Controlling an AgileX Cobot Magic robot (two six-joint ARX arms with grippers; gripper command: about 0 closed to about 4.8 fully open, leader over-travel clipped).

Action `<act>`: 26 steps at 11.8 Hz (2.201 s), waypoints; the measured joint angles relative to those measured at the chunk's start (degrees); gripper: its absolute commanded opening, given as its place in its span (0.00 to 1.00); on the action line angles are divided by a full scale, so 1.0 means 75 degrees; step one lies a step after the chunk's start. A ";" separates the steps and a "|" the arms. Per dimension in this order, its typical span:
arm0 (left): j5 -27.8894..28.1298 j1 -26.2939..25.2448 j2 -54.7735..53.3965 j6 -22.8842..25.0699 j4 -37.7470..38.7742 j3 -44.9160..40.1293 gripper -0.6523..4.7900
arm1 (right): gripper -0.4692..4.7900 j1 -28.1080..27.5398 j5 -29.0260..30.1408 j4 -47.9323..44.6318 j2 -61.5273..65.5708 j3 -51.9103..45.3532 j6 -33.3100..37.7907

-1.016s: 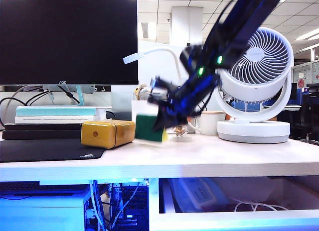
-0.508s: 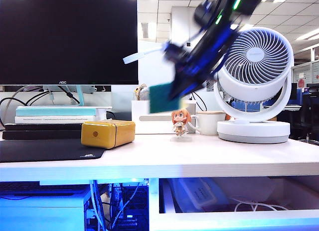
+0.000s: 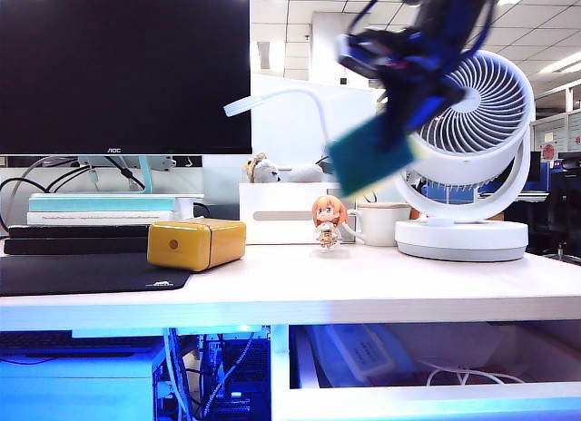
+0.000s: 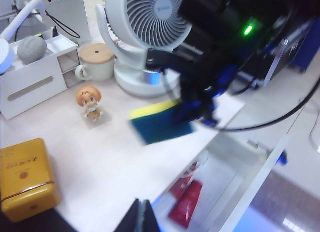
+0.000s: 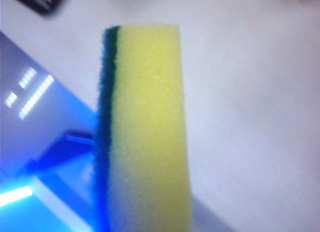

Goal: Open the drawer, place the cleaning sponge inside, then close the drawer.

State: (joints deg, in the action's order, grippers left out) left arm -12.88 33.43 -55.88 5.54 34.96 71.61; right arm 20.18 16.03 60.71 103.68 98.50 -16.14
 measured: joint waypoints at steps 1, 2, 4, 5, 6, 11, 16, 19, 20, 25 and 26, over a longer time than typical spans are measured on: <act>-0.0178 0.0000 -0.0003 0.0119 0.0271 0.0000 0.11 | 0.09 -0.0017 -0.0495 0.0525 -0.0090 0.0000 -0.0061; -0.0347 0.0000 -0.0006 0.0131 0.0420 0.0000 0.11 | 0.09 -0.0055 -0.0822 0.0866 -0.0105 0.0000 -0.0119; -0.0720 0.0000 -0.0082 0.0149 0.0816 0.0000 0.11 | 0.09 -0.0076 -0.1539 0.1504 -0.0102 -0.0023 -0.0221; -0.0813 0.0003 -0.0169 0.0149 0.0927 0.0000 0.11 | 0.09 -0.0067 -0.1600 0.1518 -0.0099 -0.0023 -0.0230; -0.0833 0.0009 -0.0221 0.0149 0.1023 -0.0003 0.11 | 0.09 -0.0067 -0.1603 0.1614 -0.0099 -0.0023 -0.0233; -0.0866 0.0006 -0.0216 0.0149 0.0624 0.0000 0.11 | 0.09 -0.0067 -0.1131 0.2419 -0.0102 -0.0315 -0.0318; -0.0866 0.0006 -0.0219 0.0149 0.0621 0.0000 0.11 | 0.09 -0.0061 -0.0982 0.1341 -0.0085 -0.2495 -0.1017; -0.0866 0.0006 -0.0216 0.0149 0.0618 0.0000 0.11 | 0.09 -0.0064 -0.0472 -0.0175 -0.0076 -0.3354 -0.1084; -0.0866 0.0006 -0.0216 0.0149 0.0621 0.0000 0.11 | 0.09 -0.0064 -0.0189 -0.0504 -0.0073 -0.3570 -0.1189; -0.0866 0.0006 -0.0221 0.0149 0.0615 0.0000 0.11 | 0.09 -0.0076 -0.0055 -0.1469 -0.0070 -0.4191 -0.1664; -0.0866 0.0006 -0.0224 0.0149 0.0618 0.0000 0.11 | 0.10 -0.0079 -0.0143 -0.1594 -0.0070 -0.4234 -0.1679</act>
State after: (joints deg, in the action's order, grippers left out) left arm -19.38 33.47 -57.56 6.66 39.59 71.61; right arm 19.59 14.96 48.75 103.15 66.74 -28.73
